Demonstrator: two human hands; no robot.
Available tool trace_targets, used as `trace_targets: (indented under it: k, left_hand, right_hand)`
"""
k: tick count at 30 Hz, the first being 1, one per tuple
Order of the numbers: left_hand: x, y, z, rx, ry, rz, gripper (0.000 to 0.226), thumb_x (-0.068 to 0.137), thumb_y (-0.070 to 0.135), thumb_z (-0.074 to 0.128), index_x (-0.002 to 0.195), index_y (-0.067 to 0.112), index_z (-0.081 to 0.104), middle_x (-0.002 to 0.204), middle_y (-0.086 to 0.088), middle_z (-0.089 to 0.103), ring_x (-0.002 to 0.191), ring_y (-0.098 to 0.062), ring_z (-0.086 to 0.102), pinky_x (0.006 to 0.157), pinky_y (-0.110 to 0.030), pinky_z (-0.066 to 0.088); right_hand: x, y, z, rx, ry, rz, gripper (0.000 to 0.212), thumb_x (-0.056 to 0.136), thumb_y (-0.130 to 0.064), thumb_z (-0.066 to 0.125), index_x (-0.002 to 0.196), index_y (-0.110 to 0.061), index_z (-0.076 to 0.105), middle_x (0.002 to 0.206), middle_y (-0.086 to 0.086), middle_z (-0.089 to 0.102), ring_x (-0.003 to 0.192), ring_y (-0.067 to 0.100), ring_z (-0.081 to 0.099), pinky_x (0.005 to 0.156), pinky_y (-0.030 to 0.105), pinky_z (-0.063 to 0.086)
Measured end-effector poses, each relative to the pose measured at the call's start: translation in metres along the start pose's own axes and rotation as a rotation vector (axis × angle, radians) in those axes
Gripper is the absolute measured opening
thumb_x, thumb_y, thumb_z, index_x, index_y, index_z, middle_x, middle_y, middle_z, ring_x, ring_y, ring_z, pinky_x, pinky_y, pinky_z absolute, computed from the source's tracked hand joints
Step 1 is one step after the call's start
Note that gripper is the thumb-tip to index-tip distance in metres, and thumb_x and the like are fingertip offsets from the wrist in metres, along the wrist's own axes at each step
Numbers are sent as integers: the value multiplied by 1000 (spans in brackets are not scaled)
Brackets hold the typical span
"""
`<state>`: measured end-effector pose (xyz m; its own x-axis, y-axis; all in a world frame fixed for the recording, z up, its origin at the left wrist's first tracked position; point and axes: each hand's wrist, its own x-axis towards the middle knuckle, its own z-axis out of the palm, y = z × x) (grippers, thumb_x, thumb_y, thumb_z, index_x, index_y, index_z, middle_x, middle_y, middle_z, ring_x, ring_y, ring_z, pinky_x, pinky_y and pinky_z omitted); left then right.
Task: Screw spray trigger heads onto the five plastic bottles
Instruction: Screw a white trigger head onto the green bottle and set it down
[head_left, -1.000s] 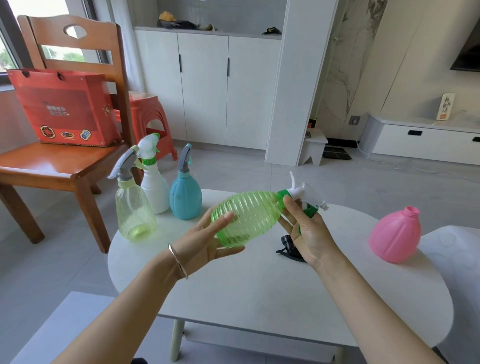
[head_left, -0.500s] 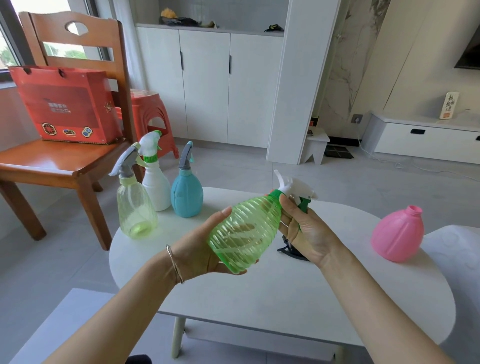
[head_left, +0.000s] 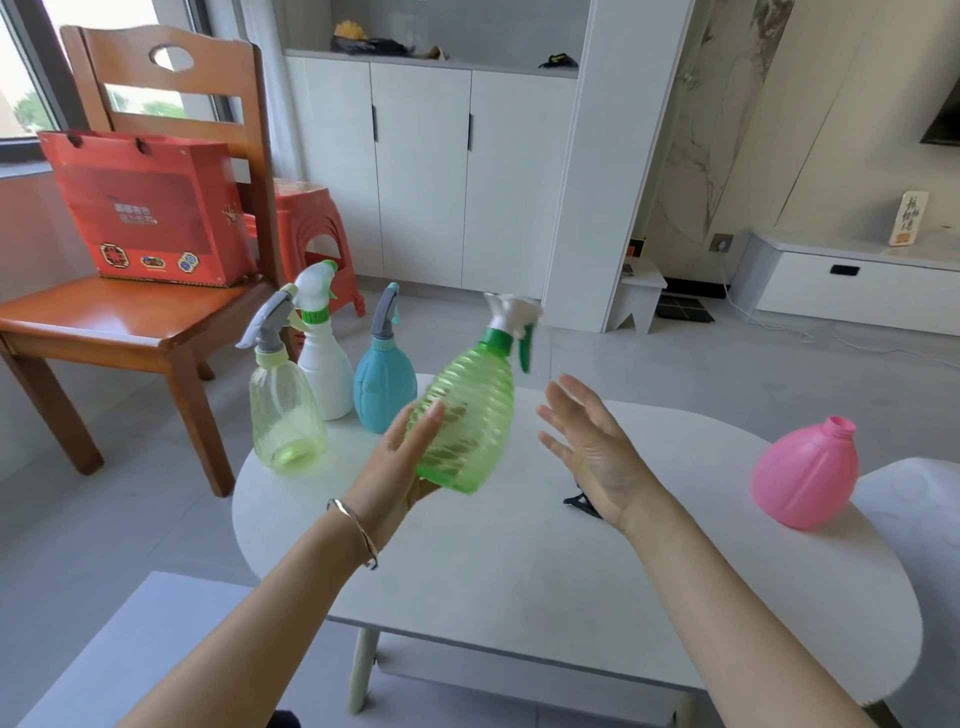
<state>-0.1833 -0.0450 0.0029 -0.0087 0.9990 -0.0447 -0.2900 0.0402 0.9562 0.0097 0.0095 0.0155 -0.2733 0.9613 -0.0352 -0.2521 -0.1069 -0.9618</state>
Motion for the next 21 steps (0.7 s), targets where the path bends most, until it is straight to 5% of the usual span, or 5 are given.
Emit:
trace_targets:
  k: [5, 9, 13, 18, 21]
  left_hand:
    - [3, -5, -12, 177, 198, 237, 63, 72, 58, 56, 126, 26, 50, 122, -12, 61, 112, -28, 61, 95, -47, 50]
    - [4, -13, -18, 256, 158, 348, 45, 80, 48, 45, 121, 33, 47, 114, -3, 61, 97, -4, 64, 77, -18, 53]
    - [5, -14, -29, 291, 158, 400, 36, 83, 41, 43, 118, 35, 44, 112, 6, 57, 92, 10, 60, 73, -9, 48]
    - [5, -7, -59, 404, 307, 466, 43, 95, 48, 34, 130, 26, 45, 129, 7, 51, 119, 10, 46, 94, -5, 37]
    - [7, -4, -90, 581, 580, 625, 53, 88, 48, 40, 130, 18, 45, 133, 4, 46, 127, -5, 40, 107, -28, 33]
  right_hand:
    - [-1, 13, 36, -109, -185, 104, 67, 69, -44, 67, 130, -20, 49, 129, -3, 60, 118, 15, 58, 99, 34, 47]
    - [1, 20, 63, -156, -239, 41, 53, 68, -45, 69, 118, -27, 58, 104, -17, 72, 99, -1, 66, 73, 14, 53]
    - [9, 27, 79, -176, -183, 4, 64, 65, -41, 74, 123, -21, 56, 116, -3, 69, 108, 11, 65, 94, 32, 51]
    - [23, 41, 95, -180, -185, -34, 69, 62, -36, 78, 124, -21, 52, 119, -4, 67, 109, 8, 63, 86, 23, 52]
    - [37, 54, 101, -197, -191, -46, 70, 60, -36, 80, 123, -21, 52, 118, -4, 67, 110, 7, 62, 77, 15, 52]
